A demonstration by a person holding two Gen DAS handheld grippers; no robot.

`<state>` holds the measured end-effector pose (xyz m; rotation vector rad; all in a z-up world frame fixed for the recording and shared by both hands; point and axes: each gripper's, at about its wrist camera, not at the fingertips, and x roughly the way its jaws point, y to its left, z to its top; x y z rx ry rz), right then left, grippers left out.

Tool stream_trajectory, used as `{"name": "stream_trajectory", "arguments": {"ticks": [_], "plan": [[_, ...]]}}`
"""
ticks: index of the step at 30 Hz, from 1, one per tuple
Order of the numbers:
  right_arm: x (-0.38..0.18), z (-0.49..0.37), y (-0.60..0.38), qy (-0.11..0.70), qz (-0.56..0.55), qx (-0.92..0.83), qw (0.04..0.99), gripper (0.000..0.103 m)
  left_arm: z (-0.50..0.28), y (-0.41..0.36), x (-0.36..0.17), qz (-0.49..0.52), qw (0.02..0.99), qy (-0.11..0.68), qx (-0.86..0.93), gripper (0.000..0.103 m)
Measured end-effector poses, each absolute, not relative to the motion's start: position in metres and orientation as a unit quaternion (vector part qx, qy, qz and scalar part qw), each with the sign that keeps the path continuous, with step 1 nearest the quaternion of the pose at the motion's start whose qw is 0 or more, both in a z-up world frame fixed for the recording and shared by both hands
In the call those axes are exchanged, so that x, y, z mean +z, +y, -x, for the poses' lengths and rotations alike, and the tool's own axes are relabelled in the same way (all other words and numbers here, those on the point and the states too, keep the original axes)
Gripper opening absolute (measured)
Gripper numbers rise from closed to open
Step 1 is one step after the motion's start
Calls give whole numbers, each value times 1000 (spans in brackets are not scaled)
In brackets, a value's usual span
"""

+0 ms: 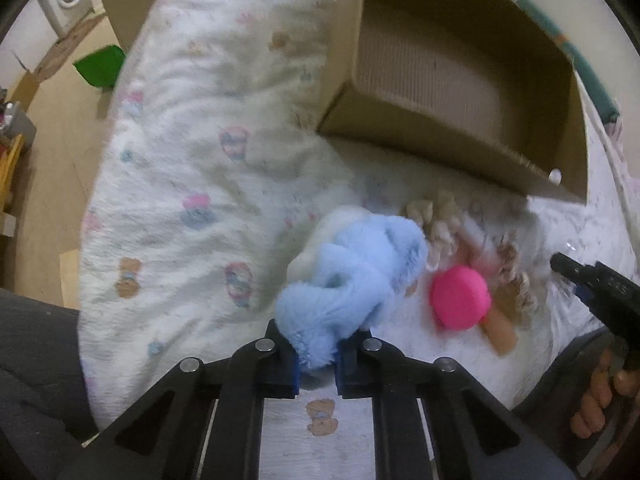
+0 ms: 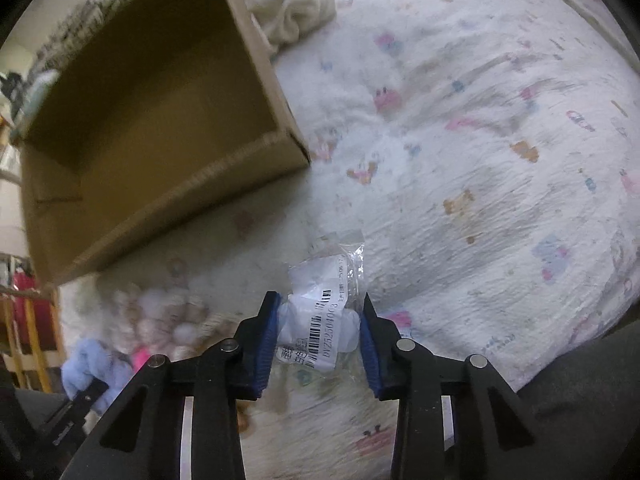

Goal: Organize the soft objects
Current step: 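Grasp the blue fluffy scrunchie with the left tool while the right tool grasps the plastic bag, then carry the blue scrunchie and plastic bag over the cardboard box with both tools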

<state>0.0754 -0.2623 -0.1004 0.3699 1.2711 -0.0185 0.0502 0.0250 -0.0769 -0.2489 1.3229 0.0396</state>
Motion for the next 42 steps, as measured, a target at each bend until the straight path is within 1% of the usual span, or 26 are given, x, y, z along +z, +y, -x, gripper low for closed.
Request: {"name": "stream_trajectory", "arguments": {"ticks": [6, 10, 15, 19, 25, 29, 35, 38, 42], "plan": [[-72, -72, -266, 547, -193, 34, 814, 39, -43, 33, -59, 119, 802, 585, 27, 11], [-45, -66, -268, 517, -168, 57, 837, 39, -36, 42, -41, 124, 818, 561, 32, 11], [-10, -54, -273, 455, -141, 75, 876, 39, -35, 42, -12, 119, 846, 518, 39, 11], [6, -57, -271, 422, -135, 88, 892, 39, -45, 40, 11, 112, 863, 492, 36, 11], [30, -68, -261, 394, -97, 102, 908, 39, -76, 32, 37, 94, 878, 469, 24, 11], [36, -82, -253, 386, -79, 110, 913, 39, -103, 22, 45, 80, 886, 457, 11, 11], [33, -115, -245, 387, -72, 125, 910, 39, -135, 1, 42, 48, 891, 451, -2, 11], [29, -129, -240, 388, -59, 124, 911, 39, -145, -8, 34, 25, 897, 442, -6, 11], [9, -143, -242, 403, -66, 120, 905, 39, -154, -12, 15, 24, 898, 439, -18, 11]]}}
